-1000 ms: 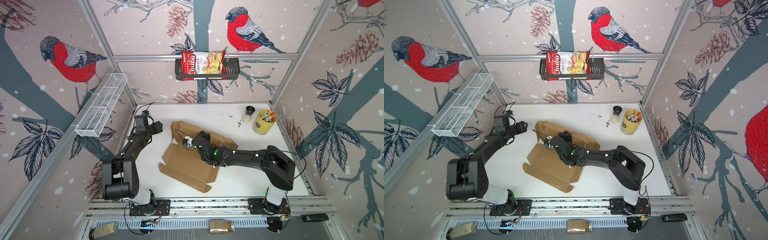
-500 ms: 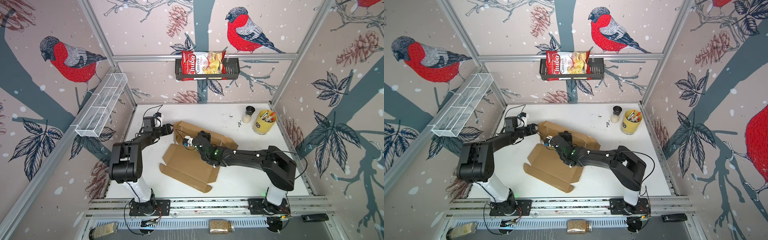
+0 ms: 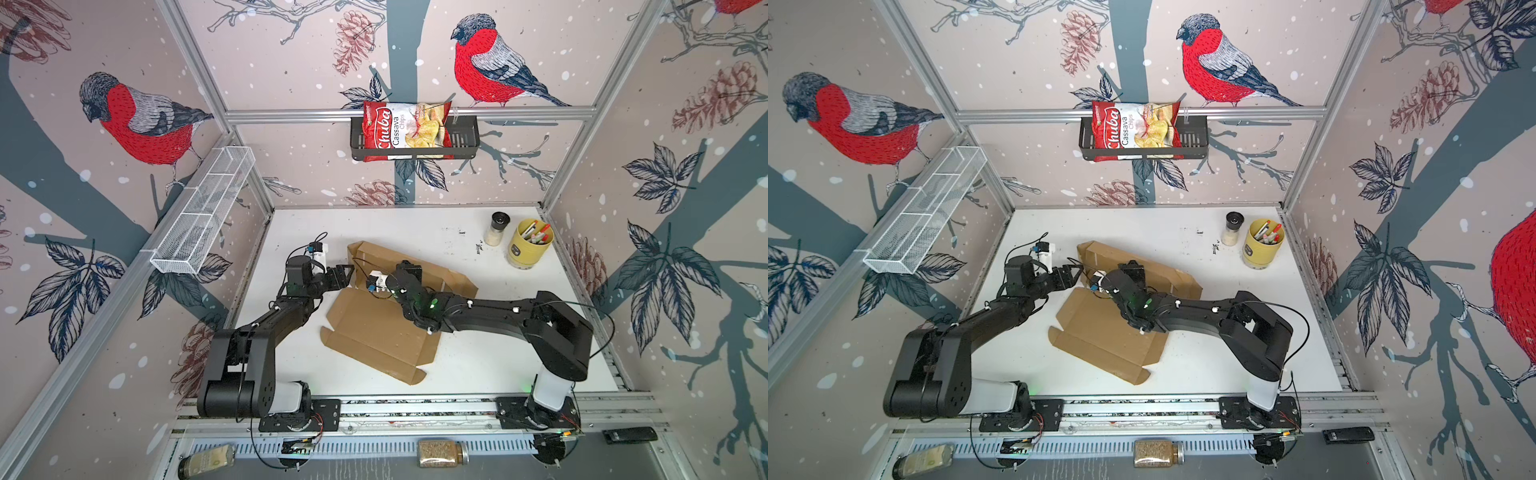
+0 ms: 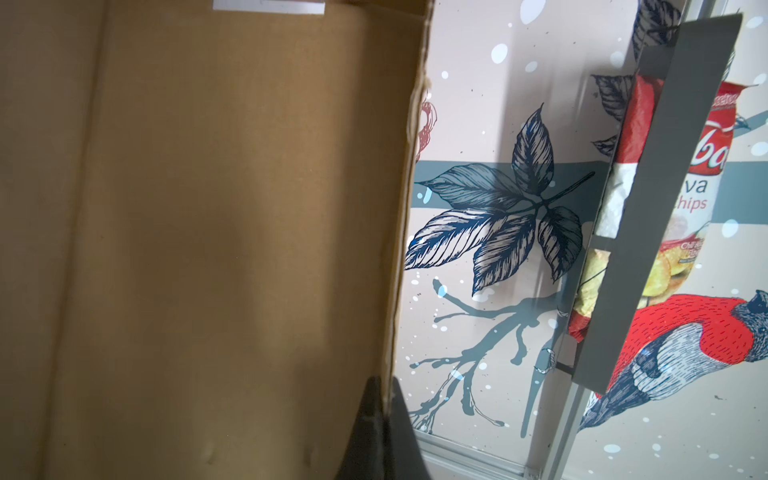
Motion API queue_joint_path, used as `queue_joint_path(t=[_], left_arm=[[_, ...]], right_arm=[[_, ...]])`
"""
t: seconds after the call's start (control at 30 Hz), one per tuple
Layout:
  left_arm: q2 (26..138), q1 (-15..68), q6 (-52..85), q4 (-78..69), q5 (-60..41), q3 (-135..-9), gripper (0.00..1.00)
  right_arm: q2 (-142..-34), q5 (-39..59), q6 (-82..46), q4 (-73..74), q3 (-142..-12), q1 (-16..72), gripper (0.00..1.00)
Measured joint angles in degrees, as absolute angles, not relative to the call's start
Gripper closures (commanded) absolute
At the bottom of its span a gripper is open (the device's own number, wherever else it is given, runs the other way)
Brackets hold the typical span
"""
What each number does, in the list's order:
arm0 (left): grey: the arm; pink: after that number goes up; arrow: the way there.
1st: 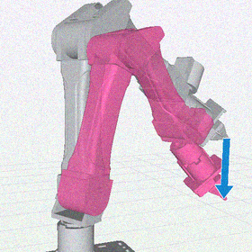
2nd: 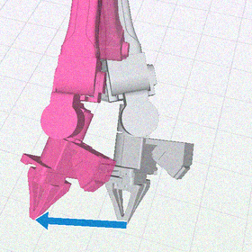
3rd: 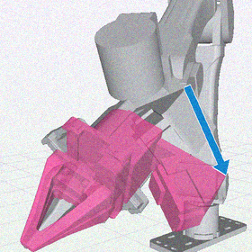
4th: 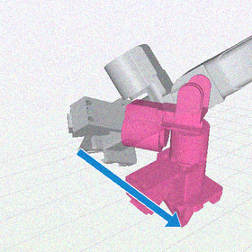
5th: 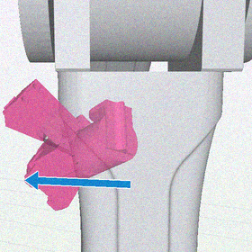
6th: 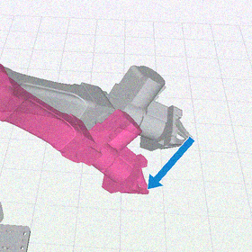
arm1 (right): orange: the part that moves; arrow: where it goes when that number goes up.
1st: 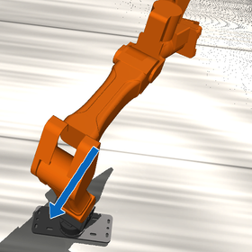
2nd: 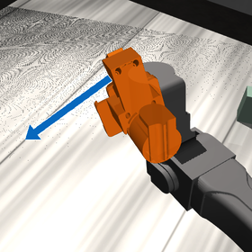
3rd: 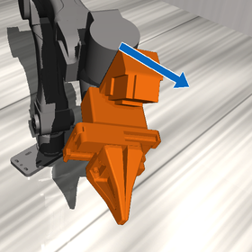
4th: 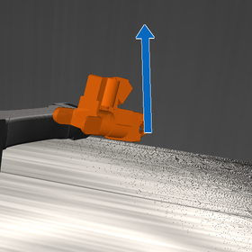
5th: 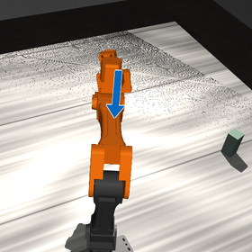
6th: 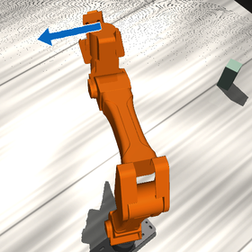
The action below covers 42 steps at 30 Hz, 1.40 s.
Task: Fold the paper box
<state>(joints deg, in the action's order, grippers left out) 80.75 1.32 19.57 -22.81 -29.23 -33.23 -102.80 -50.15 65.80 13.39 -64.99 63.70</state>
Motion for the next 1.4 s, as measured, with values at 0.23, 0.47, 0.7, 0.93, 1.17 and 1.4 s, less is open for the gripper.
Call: queue_joint_path(t=[0.23, 0.47, 0.7, 0.93, 1.17, 1.4], left_arm=[[73.78, -1.13, 19.4, -23.0, -25.1, -33.32, 0.3], [77.36, -4.99, 20.75, -23.66, -20.91, -34.26, 0.29], [88.44, -4.82, 21.15, -26.83, -26.48, -38.7, 0.29], [89.8, -2.98, 22.37, -31.94, -31.94, -36.62, 0.29], [87.24, -1.04, 23.64, -33.1, -34.39, -33.5, 0.3], [85.86, 1.61, 21.98, -32.32, -34.17, -32.8, 0.3]], right_arm=[[-102.96, -50.17, 65.78, 13.26, -65.06, 63.92, 1.0], [-103.13, -50.17, 65.78, 13.21, -65.06, 63.96, 1.0], [-103.11, -50.15, 65.78, 13.21, -65.06, 63.96, 1.0], [-103.11, -50.41, 65.78, 13.17, -65.06, 63.94, 1.0], [-102.69, -50.41, 65.8, 13.19, -65.06, 63.86, 1.0], [-103.46, -50.35, 65.78, 13.19, -65.32, 63.96, 1.0]])
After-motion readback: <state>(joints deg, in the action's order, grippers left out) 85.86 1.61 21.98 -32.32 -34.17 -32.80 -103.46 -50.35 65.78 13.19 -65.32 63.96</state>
